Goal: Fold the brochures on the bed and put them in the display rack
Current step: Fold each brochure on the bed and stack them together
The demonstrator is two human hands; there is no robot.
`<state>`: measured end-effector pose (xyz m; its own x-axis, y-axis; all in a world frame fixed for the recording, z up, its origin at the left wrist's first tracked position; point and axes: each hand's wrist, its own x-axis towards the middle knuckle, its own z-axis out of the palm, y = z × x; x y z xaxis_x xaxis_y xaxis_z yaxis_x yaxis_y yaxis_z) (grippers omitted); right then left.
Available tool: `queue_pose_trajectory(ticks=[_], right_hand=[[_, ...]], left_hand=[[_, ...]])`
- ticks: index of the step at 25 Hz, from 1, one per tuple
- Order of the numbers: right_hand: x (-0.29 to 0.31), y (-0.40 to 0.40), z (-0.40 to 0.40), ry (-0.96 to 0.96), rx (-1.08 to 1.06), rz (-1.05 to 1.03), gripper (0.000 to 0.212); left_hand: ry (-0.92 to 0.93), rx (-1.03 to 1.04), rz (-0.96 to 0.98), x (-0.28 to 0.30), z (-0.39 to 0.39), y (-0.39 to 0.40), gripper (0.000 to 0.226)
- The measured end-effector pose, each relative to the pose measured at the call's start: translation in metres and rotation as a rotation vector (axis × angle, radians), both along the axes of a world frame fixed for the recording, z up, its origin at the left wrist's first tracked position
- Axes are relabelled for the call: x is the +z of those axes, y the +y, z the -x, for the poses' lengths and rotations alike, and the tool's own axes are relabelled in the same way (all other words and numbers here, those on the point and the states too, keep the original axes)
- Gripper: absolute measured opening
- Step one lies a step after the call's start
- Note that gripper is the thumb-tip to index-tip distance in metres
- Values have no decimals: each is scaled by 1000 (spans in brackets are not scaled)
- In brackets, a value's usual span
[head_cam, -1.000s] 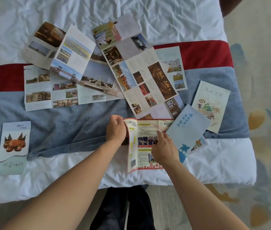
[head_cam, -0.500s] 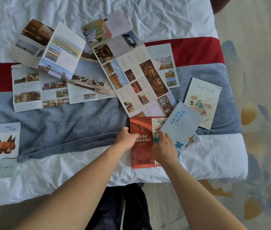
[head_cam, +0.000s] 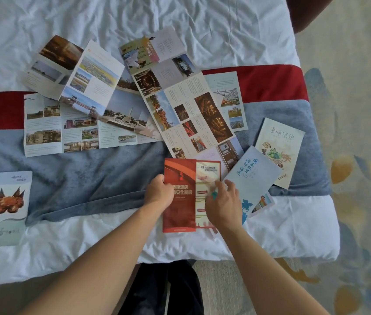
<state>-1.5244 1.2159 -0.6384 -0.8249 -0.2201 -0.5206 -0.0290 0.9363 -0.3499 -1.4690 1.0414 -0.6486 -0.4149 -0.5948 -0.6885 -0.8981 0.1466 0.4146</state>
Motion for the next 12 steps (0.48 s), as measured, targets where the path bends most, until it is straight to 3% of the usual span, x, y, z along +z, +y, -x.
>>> queue_pose_trajectory(ticks=[4, 7, 12], right_hand=[[6, -21, 3, -25, -6, 113, 52], [14, -39, -3, -193, -118, 289, 65], [24, -51, -4, -463, -547, 615, 68]], left_hand=[[102, 233, 24, 16, 4, -25, 18], [210, 312, -60, 23, 8, -25, 24], [228, 233, -191, 21, 13, -12, 16]])
